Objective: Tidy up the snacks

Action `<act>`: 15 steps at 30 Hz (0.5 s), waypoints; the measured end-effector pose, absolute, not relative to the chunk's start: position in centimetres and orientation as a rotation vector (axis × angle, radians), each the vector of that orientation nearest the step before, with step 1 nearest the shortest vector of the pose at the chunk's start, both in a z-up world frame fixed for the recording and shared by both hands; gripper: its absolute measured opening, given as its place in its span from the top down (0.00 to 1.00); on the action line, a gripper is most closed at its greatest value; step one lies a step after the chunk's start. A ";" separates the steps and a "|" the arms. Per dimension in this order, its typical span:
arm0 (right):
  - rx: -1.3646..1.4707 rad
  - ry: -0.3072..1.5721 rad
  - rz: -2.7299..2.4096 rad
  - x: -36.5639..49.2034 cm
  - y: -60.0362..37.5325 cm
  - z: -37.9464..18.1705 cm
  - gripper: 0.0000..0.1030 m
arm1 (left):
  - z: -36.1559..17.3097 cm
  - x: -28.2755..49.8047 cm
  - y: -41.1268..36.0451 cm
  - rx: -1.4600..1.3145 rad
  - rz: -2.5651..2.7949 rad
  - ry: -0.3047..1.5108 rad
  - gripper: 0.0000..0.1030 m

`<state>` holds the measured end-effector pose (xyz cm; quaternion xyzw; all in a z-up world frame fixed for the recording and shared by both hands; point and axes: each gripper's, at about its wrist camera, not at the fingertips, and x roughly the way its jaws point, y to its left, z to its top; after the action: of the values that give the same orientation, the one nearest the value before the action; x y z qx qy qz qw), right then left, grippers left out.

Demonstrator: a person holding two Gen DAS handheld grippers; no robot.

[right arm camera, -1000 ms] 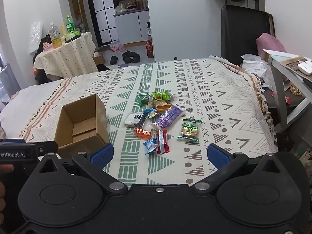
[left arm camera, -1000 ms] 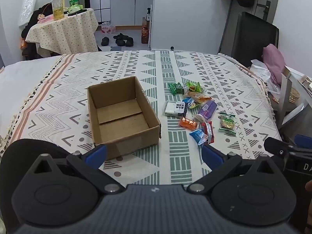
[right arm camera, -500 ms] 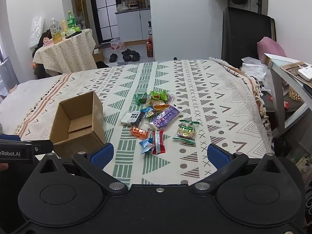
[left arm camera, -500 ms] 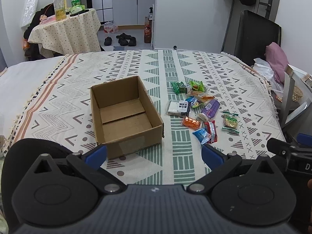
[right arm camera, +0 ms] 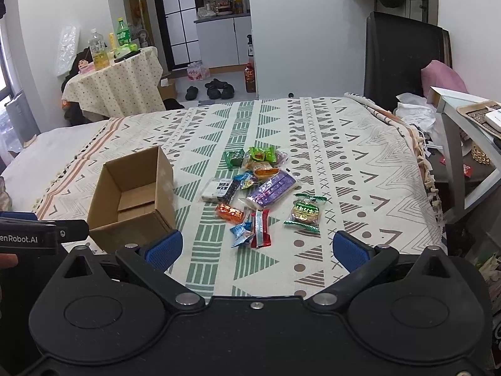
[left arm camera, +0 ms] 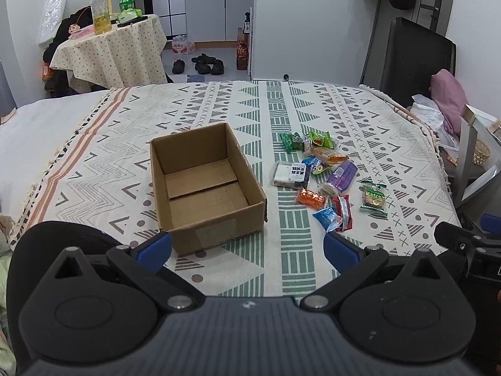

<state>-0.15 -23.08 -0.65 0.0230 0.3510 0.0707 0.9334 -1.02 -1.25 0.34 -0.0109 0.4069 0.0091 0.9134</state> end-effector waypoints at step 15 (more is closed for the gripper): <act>0.052 0.695 0.165 -0.1 -23.1 -0.3 0.00 | 0.4 -1.4 -1.4 -0.003 0.045 0.845 0.00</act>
<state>-0.11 -23.15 -0.30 0.0252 0.3400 0.0806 0.9366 -1.41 -1.42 0.41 -0.0015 0.4101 0.0218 0.9118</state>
